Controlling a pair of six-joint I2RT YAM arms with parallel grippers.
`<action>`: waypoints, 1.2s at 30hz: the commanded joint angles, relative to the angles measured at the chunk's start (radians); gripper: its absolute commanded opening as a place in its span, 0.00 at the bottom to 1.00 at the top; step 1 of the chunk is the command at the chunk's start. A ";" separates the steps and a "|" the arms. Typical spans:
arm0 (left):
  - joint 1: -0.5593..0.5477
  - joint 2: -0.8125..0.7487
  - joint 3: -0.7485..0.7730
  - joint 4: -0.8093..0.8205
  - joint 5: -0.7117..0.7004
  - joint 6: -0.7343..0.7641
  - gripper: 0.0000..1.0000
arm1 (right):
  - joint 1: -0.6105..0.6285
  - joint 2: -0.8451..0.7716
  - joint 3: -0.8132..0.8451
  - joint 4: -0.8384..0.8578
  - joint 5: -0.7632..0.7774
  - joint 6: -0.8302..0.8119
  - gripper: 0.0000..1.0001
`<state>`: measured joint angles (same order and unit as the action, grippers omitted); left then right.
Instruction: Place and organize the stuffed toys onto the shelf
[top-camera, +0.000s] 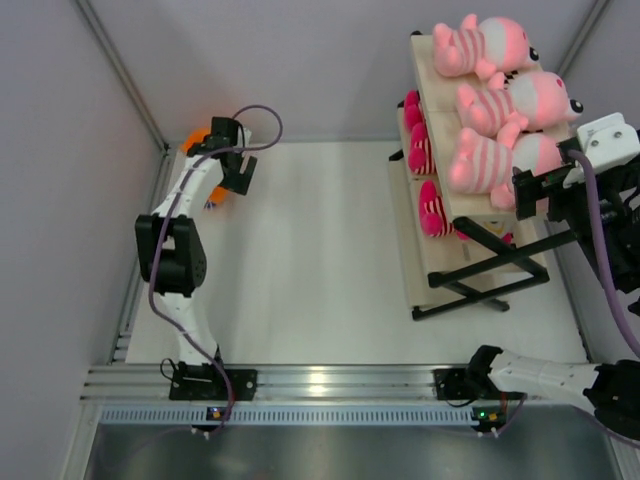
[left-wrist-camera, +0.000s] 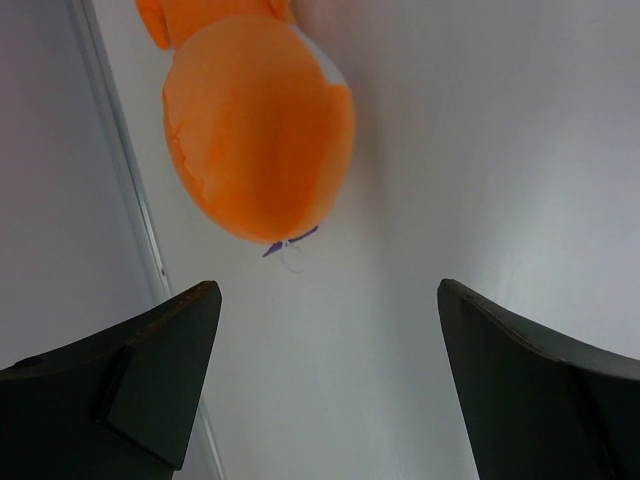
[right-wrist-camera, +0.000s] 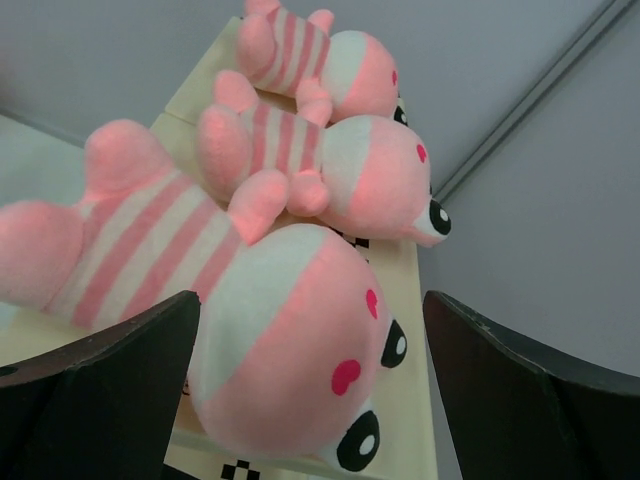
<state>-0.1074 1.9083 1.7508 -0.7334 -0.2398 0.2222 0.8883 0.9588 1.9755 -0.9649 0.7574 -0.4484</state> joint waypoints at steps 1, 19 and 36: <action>0.003 0.142 0.114 0.058 -0.194 0.086 0.96 | 0.012 -0.014 -0.035 0.057 -0.043 -0.033 0.95; 0.066 0.221 0.073 0.233 -0.241 0.215 0.00 | 0.011 -0.006 -0.018 0.034 -0.076 -0.023 0.95; 0.083 -0.755 -0.404 -0.122 0.925 0.135 0.00 | 0.018 0.194 0.201 0.015 -0.334 -0.092 0.94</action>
<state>-0.0242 1.1835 1.3418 -0.6922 0.3759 0.3584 0.8906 1.1202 2.0830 -0.9947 0.5247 -0.5156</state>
